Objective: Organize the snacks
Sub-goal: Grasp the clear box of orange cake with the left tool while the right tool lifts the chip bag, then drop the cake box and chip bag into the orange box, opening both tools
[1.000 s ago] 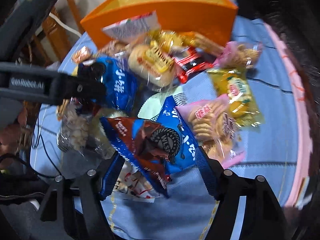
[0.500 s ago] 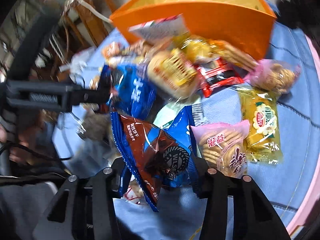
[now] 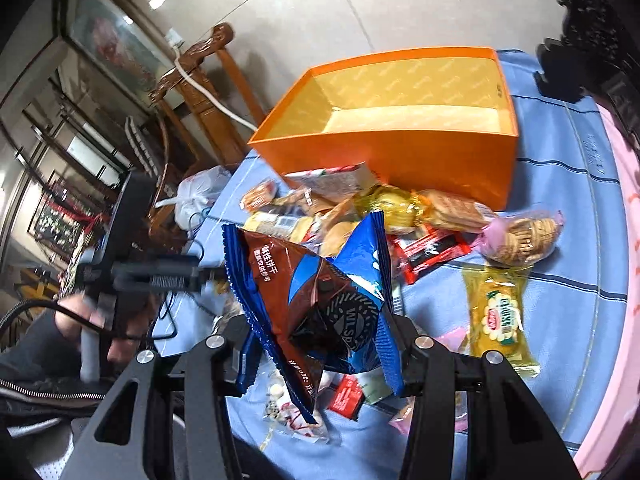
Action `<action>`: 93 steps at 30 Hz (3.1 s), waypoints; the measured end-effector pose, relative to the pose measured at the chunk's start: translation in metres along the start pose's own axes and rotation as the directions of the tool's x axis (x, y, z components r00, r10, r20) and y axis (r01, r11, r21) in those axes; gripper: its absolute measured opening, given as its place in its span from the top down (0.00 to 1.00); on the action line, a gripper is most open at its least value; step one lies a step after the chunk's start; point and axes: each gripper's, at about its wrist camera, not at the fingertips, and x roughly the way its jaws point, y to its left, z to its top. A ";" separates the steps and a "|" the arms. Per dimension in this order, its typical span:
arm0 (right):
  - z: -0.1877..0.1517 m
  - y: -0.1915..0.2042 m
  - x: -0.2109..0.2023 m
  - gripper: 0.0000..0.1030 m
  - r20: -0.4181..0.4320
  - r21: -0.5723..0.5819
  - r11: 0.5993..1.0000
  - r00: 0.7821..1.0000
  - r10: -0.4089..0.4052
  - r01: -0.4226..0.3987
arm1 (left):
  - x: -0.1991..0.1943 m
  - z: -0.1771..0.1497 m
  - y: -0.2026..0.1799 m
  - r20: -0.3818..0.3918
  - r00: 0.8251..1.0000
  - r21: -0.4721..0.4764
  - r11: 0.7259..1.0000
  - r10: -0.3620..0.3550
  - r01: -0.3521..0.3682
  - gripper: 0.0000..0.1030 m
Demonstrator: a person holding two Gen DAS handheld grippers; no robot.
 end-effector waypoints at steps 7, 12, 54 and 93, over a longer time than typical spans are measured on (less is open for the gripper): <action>0.000 0.004 -0.001 0.53 -0.016 -0.003 1.000 1.000 0.011 -0.011 | 0.021 0.055 0.060 0.006 1.000 -0.212 0.977 -0.029 0.030 0.04; 0.001 0.006 0.005 0.53 -0.028 0.001 1.000 1.000 0.002 -0.002 | 0.054 0.093 0.066 -0.053 0.998 -0.266 0.963 0.039 -0.052 0.04; 0.020 0.020 0.026 0.52 -0.047 -0.006 0.999 0.998 -0.032 0.032 | 0.087 0.075 0.112 -0.126 0.984 -0.349 0.923 0.122 -0.159 0.57; 0.015 -0.016 0.019 0.04 0.114 -0.001 0.928 0.922 -0.370 0.373 | 0.011 0.032 0.060 0.089 0.996 0.011 1.000 0.025 -0.026 0.04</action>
